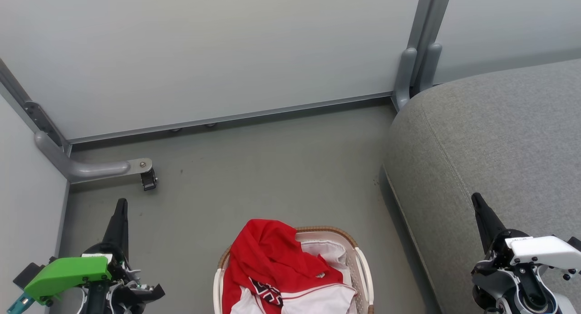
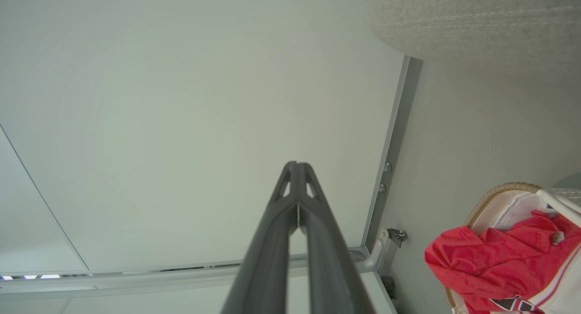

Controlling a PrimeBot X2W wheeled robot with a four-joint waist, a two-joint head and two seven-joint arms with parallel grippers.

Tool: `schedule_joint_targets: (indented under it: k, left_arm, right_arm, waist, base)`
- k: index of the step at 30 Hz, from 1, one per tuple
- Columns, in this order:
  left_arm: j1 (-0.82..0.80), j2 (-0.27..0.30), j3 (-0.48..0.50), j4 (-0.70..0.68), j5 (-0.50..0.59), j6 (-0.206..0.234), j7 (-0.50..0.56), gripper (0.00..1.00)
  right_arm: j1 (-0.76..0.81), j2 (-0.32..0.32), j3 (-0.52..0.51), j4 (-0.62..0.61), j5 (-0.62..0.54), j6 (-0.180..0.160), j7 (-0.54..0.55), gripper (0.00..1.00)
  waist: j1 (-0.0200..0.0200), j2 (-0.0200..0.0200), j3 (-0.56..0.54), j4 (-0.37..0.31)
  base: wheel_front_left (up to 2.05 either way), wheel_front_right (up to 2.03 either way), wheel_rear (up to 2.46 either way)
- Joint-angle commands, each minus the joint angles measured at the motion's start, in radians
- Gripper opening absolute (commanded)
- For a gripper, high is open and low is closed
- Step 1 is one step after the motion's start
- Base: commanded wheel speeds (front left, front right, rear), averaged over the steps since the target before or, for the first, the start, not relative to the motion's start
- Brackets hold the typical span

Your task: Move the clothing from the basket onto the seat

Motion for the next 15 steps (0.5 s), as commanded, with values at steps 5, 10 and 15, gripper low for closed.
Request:
schedule_joint_targets:
  k: [5, 10, 15]
  left_arm:
    - [-0.012, 0.003, 0.001, -0.002, 0.000, -0.005, 0.002, 0.00]
    - [-0.012, 0.003, 0.001, -0.002, 0.000, -0.005, 0.002, 0.00]
    - [0.026, -0.006, -0.006, 0.034, 0.001, 0.003, -0.003, 1.00]
  right_arm:
    - [-0.009, -0.003, 0.000, -0.001, -0.001, 0.000, 0.001, 0.00]
    - [-0.009, -0.003, 0.000, -0.001, -0.001, 0.000, 0.001, 0.00]
    - [0.027, 0.011, 0.006, 0.034, -0.001, 0.000, -0.002, 1.00]
  waist:
    - [0.0000, -0.0001, 0.000, 0.000]
    - [0.0000, -0.0001, 0.000, 0.000]
    - [0.0000, -0.0001, 0.000, 0.000]
  base:
    - [0.00, 0.00, 0.00]
    - [0.00, 0.00, 0.00]
    - [0.00, 0.00, 0.00]
